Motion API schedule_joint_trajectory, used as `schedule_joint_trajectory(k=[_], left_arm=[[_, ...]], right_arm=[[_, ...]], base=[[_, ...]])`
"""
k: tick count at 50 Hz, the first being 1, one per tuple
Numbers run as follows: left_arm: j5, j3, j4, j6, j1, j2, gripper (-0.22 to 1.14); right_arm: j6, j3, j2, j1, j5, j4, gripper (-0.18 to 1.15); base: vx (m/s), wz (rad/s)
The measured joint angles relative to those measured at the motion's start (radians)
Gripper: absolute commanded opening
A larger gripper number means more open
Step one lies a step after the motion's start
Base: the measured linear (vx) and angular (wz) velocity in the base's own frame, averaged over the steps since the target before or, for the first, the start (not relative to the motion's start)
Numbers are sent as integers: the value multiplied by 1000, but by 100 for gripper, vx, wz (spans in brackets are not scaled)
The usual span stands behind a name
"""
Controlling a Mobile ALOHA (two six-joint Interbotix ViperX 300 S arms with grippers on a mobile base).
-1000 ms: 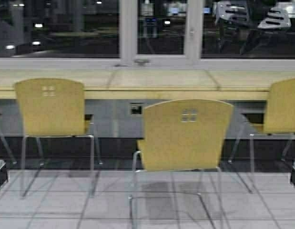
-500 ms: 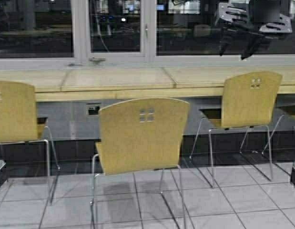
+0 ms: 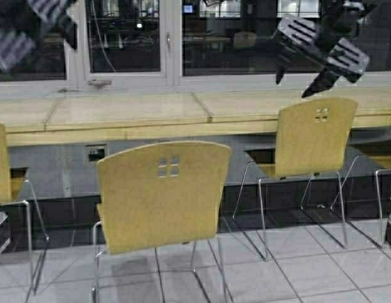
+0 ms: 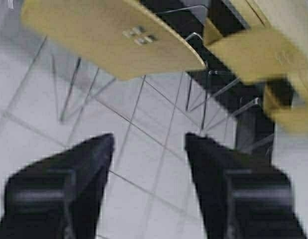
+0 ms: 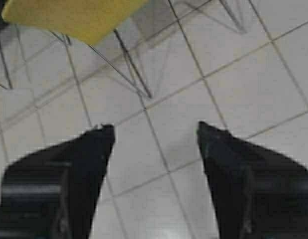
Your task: Push the chairs under the table
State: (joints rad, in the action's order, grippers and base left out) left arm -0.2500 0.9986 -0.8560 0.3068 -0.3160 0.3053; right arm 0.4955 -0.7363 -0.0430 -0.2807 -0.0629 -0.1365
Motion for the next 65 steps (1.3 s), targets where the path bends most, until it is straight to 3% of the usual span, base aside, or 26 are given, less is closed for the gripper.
schedule_joint_trajectory(k=[14, 24, 35, 65], left_arm=[[-25, 12, -135, 290, -12, -222, 84], [-28, -40, -150, 426, -14, -360, 84], [-8, -87, -155, 463, -15, -468, 84], [166, -232, -166, 465, -46, -649, 84]], right_arm=[[-2, 91, 124, -86, -21, -152, 88], [5, 227, 255, -156, -40, -225, 88], [17, 259, 321, -153, -107, -399, 88], [83, 259, 420, -143, -66, -528, 88]], base=[[30, -4], [26, -3], [26, -3], [22, 13]])
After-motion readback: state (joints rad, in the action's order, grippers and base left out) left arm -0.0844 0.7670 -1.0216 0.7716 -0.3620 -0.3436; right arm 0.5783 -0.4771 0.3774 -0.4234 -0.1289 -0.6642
